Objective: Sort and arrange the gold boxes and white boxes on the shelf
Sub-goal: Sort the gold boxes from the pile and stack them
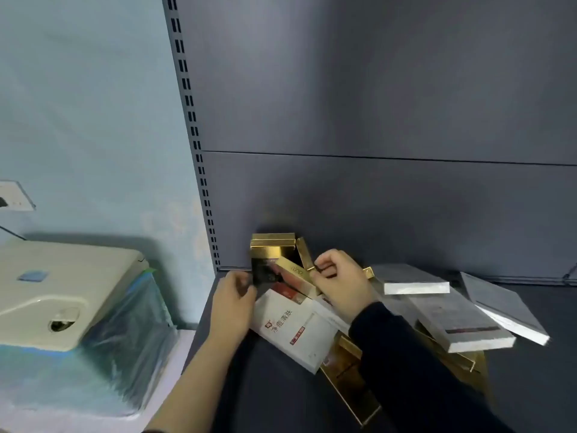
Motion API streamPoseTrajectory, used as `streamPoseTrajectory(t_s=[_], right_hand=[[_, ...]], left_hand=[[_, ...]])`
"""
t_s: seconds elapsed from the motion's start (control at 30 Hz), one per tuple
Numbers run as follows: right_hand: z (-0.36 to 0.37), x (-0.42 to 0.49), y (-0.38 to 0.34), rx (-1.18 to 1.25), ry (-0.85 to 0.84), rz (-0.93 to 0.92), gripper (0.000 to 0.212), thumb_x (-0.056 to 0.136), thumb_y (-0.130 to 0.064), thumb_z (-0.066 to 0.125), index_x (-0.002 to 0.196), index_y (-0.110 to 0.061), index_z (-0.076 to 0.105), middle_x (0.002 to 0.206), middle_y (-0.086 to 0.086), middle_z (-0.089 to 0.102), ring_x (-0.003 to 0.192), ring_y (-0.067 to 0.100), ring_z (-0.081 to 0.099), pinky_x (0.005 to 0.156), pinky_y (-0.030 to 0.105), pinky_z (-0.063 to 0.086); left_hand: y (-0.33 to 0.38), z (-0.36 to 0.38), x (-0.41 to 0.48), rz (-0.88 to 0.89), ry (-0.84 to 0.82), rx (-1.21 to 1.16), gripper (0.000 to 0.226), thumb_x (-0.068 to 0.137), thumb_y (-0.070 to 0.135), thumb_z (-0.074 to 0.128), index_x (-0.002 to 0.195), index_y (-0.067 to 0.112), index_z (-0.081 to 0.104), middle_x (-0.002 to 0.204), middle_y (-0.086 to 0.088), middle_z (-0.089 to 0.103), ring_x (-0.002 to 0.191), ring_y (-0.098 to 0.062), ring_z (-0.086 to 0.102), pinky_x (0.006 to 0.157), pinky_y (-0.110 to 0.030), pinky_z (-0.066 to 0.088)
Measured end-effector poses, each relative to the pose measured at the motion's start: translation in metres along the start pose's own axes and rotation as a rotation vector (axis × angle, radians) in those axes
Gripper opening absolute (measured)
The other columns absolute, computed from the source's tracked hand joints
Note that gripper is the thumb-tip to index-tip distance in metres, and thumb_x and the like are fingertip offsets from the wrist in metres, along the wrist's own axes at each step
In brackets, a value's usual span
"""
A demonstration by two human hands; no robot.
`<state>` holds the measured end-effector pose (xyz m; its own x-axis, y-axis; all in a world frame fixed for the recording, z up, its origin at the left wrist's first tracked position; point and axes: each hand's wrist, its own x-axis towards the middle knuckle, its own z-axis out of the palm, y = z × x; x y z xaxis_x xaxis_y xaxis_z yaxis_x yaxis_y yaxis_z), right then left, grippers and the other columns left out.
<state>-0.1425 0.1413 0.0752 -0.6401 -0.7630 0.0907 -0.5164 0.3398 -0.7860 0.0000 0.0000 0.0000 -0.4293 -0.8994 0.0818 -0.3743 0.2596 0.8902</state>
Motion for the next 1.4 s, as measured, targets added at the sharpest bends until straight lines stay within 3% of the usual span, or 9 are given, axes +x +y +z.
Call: streamPoseTrajectory(t_s=[0.1,0.3,0.43,0.57,0.77,0.93,1.17,1.3,1.4], right_hand=[[0.015,0.018,0.003,-0.212,-0.045,-0.013,0.031,0.089,-0.035,0.063,0.116,-0.025,0.052,0.121,-0.007,0.046,0.095,0.005,0.051,0.069,0.011,0.04],[0.026,0.029,0.013,-0.273,-0.068,-0.039,0.053,0.09,-0.037,0.061,0.139,-0.029,0.042,0.141,-0.005,0.04,0.113,0.014,0.053,0.083,0.018,0.041],[0.02,0.03,0.02,-0.28,-0.019,-0.069,0.052,0.092,-0.039,0.055,0.142,-0.031,0.041,0.146,-0.006,0.043,0.122,0.017,0.052,0.095,0.029,0.046],[0.008,0.027,0.027,-0.333,0.077,-0.09,0.038,0.094,-0.032,0.054,0.132,-0.026,0.052,0.129,-0.004,0.058,0.112,0.018,0.06,0.094,0.034,0.051],[-0.015,0.021,0.045,-0.326,0.145,-0.041,0.041,0.097,-0.032,0.05,0.137,-0.022,0.049,0.129,0.0,0.059,0.112,0.015,0.06,0.088,0.023,0.048],[-0.031,0.017,0.06,-0.25,0.15,0.002,0.042,0.097,-0.033,0.051,0.138,-0.023,0.048,0.132,0.0,0.056,0.115,0.016,0.058,0.091,0.028,0.051],[-0.046,0.017,0.07,-0.116,0.151,0.05,0.041,0.096,-0.036,0.053,0.135,-0.025,0.051,0.134,-0.002,0.056,0.121,0.016,0.053,0.099,0.034,0.048],[-0.052,0.019,0.066,-0.065,0.159,0.069,0.041,0.096,-0.036,0.052,0.135,-0.025,0.049,0.134,-0.002,0.055,0.123,0.017,0.051,0.099,0.034,0.046],[-0.055,0.017,0.064,-0.088,0.149,0.078,0.041,0.096,-0.036,0.052,0.135,-0.025,0.049,0.134,-0.002,0.055,0.123,0.017,0.051,0.098,0.034,0.048]], left_hand=[[-0.018,0.014,0.004,-0.05,-0.015,0.067,0.026,0.087,0.022,0.061,0.112,0.017,0.059,0.107,-0.004,0.067,0.099,-0.024,0.063,0.087,-0.041,0.052],[-0.026,0.035,-0.009,-0.001,-0.103,0.229,0.038,0.094,0.044,0.043,0.126,0.028,0.054,0.107,0.006,0.068,0.105,-0.018,0.059,0.094,-0.044,0.047],[-0.014,0.049,-0.023,0.031,-0.104,0.158,0.03,0.089,0.047,0.038,0.104,0.033,0.06,0.098,0.013,0.069,0.096,-0.016,0.061,0.088,-0.044,0.05],[0.003,0.073,-0.039,-0.021,-0.028,0.26,0.034,0.092,0.035,0.044,0.122,0.026,0.059,0.124,0.006,0.063,0.112,-0.022,0.052,0.094,-0.038,0.041],[0.027,0.099,-0.059,-0.038,0.01,0.226,0.035,0.094,0.029,0.047,0.127,0.026,0.057,0.13,0.005,0.06,0.118,-0.019,0.048,0.097,-0.034,0.036],[0.04,0.12,-0.067,-0.037,0.022,0.226,0.034,0.094,0.03,0.049,0.126,0.025,0.058,0.129,0.007,0.06,0.117,-0.016,0.049,0.095,-0.031,0.035],[0.036,0.096,-0.043,-0.099,-0.306,0.025,0.041,0.089,0.032,0.052,0.129,0.023,0.048,0.113,0.004,0.064,0.105,-0.019,0.062,0.095,-0.039,0.049],[0.024,0.05,-0.013,-0.128,-0.013,-0.026,0.027,0.09,0.016,0.057,0.117,0.016,0.056,0.096,-0.001,0.067,0.098,-0.024,0.064,0.08,-0.031,0.044],[0.024,0.03,0.01,-0.108,0.255,-0.013,0.035,0.084,0.013,0.065,0.117,0.009,0.054,0.108,-0.008,0.06,0.104,-0.028,0.059,0.087,-0.036,0.046]])
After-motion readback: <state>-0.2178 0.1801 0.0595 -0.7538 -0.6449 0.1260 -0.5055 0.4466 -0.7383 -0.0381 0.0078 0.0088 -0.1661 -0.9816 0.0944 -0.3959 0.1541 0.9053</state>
